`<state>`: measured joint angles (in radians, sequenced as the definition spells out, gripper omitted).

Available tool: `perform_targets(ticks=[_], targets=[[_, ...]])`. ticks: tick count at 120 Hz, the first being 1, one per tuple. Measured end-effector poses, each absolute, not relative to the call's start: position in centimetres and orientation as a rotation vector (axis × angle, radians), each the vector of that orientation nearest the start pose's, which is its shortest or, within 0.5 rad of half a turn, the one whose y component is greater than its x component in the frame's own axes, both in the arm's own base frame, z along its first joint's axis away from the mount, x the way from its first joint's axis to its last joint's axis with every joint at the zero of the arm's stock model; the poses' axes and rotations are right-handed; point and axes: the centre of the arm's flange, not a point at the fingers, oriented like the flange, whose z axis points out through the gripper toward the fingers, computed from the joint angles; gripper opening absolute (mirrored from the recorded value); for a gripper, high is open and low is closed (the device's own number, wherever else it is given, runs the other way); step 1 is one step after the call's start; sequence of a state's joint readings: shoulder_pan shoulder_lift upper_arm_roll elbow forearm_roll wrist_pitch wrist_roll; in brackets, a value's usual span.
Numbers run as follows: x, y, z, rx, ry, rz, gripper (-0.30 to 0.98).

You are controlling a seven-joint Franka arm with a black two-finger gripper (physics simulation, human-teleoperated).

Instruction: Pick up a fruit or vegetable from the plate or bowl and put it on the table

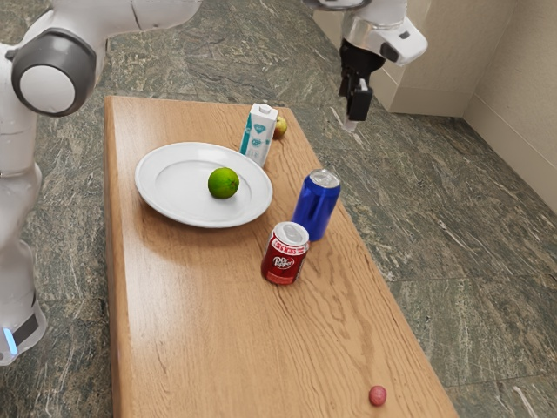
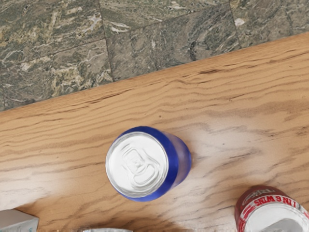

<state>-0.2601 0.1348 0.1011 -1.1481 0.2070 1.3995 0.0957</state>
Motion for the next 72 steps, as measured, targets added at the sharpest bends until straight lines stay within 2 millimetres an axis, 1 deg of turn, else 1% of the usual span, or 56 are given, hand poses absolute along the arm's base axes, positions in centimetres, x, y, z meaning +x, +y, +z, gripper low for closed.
perform_targets(ticks=[5,9,26,37,44,46,49,52,55,58,63,72], targets=[[57.4,-6.7,71.3,-2.919,0.292,-0.131,0.68],[57.9,-6.5,70.5,-2.927,0.287,-0.106,0.69],[58.2,-7.1,69.5,-2.944,0.297,-0.072,0.69],[58.0,-8.5,69.2,-2.952,0.302,-0.061,0.69],[57.7,-10.5,68.9,-2.950,0.333,-0.054,0.69],[57.6,-11.0,68.5,-2.948,0.343,-0.042,0.69],[57.4,-11.7,67.4,-2.946,0.357,-0.003,0.69],[56.9,-11.9,66.0,-2.943,0.362,0.047,0.68],[56.5,-11.6,64.7,-2.943,0.356,0.094,0.68],[56.0,-10.9,63.6,-2.946,0.342,0.130,0.68],[54.4,-8.9,61.9,-2.955,0.318,0.169,0.69],[52.8,-5.2,60.2,-2.985,0.250,0.183,0.69]])
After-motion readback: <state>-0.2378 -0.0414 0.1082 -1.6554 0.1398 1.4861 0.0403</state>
